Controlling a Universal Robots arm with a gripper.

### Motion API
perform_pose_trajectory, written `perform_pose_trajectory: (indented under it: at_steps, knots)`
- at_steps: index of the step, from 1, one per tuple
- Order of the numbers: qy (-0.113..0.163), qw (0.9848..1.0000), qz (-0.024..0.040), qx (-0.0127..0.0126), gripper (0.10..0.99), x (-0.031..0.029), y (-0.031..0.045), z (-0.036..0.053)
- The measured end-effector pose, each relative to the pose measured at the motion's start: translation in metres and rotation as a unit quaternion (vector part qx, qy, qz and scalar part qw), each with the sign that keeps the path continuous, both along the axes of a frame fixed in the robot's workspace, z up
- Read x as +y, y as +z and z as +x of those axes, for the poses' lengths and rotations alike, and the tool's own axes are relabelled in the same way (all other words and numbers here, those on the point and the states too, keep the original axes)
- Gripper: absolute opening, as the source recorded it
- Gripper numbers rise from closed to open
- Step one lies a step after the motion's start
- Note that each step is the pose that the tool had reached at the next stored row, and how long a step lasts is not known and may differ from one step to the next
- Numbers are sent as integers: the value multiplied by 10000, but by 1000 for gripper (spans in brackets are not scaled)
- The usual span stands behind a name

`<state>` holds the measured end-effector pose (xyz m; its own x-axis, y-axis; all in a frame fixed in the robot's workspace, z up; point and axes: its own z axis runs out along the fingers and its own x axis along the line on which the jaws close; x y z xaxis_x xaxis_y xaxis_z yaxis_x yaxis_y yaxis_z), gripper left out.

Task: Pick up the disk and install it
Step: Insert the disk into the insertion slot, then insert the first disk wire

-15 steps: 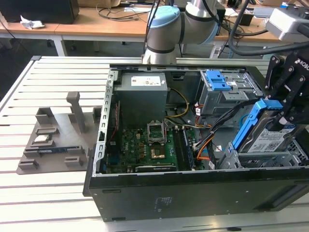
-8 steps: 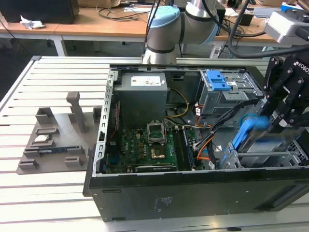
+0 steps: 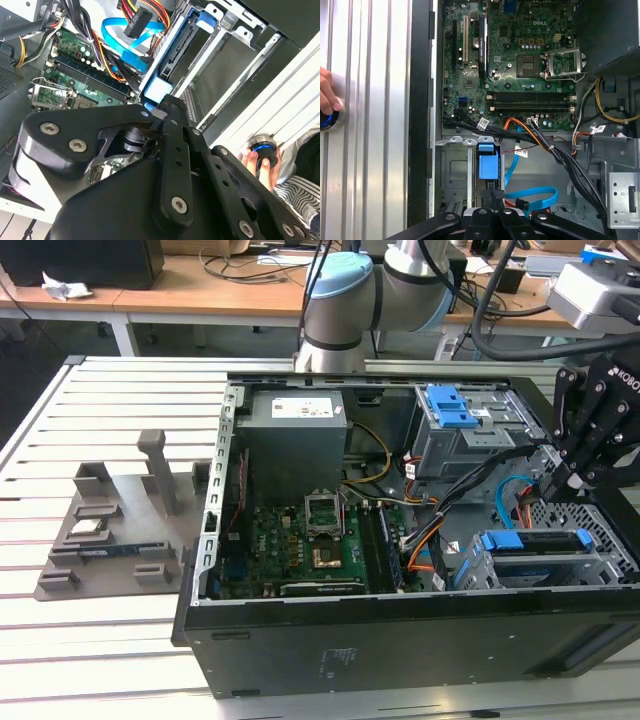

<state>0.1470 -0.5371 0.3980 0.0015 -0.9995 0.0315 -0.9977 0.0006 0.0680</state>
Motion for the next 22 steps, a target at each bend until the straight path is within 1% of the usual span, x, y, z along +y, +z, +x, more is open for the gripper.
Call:
perform_pose_trajectory:
  at_steps: [7,10,12,14,16,17,19,20,21,22]
  knots:
    - [0,10000,0,0,106,0,-1,0]
    - [0,10000,-12,0,106,24,-8,108]
    - [0,10000,-19,1,106,49,-11,149]
    - [0,10000,-31,1,106,87,-13,193]
    - [0,10000,-54,4,106,193,-23,293]
    - [0,10000,-73,8,106,278,-42,342]
    - [0,10000,-85,10,106,341,-61,346]
    - [0,10000,-93,11,106,392,-87,349]
    - [0,10000,-99,13,106,419,-115,352]
    - [0,9999,-100,14,106,429,-132,355]
